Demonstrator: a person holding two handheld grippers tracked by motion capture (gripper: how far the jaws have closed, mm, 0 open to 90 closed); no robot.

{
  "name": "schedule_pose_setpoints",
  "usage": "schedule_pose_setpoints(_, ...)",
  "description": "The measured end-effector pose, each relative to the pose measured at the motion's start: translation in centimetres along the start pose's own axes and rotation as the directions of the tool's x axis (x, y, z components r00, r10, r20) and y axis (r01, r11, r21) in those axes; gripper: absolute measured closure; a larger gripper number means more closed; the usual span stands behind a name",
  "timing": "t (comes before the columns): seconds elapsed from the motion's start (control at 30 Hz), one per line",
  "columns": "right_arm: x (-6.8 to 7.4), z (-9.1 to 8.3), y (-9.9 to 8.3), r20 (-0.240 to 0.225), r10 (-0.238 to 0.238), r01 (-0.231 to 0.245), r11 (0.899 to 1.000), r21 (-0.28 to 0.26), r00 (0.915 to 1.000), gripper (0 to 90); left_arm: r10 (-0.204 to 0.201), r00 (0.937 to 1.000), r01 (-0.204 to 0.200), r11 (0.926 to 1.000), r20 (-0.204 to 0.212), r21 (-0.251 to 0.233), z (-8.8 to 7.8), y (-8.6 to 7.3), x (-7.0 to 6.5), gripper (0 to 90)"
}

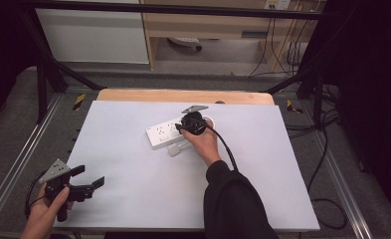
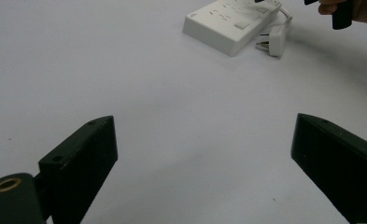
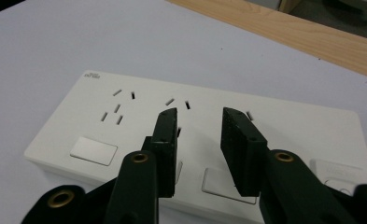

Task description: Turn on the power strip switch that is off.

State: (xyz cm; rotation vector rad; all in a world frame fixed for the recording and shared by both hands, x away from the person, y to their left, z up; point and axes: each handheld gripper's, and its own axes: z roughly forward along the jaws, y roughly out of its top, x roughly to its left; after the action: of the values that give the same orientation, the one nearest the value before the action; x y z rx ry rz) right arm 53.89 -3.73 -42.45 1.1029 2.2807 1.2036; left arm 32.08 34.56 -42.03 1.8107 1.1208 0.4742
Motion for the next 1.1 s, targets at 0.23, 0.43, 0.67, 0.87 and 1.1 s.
schedule_pose_setpoints(0.23,0.3,0.2,-0.2,-0.007,-0.006,0.006,1.0,0.006,1.0,75.4,-0.002,1.0,0.002,1.0,0.005,0.003,0.0,0.0,0.0,7.4)
schedule_pose_setpoints(0.43,0.6,0.4,-0.5,-0.017,-0.023,0.023,1.0,0.003,0.9996,82.7,-0.002,1.0,0.002,1.0,0.005,0.006,0.0,0.0,-0.1,7.4)
schedule_pose_setpoints(0.67,0.8,0.6,-0.9,-0.017,-0.029,0.029,1.0,0.001,0.9994,85.3,-0.001,1.0,0.001,0.9999,0.004,0.011,0.1,0.0,-0.1,7.4)
schedule_pose_setpoints(0.87,0.9,0.8,-1.1,-0.01,-0.033,0.033,0.999,-0.004,0.9994,87.1,0.0,1.0,0.0,0.9999,0.005,0.011,0.1,-0.1,-0.1,7.4)
schedule_pose_setpoints(1.1,1.0,0.7,-1.2,-0.006,-0.031,0.031,0.999,-0.013,0.9995,88.1,0.002,1.0,-0.002,0.9999,0.005,0.012,0.1,-0.1,-0.1,7.4)
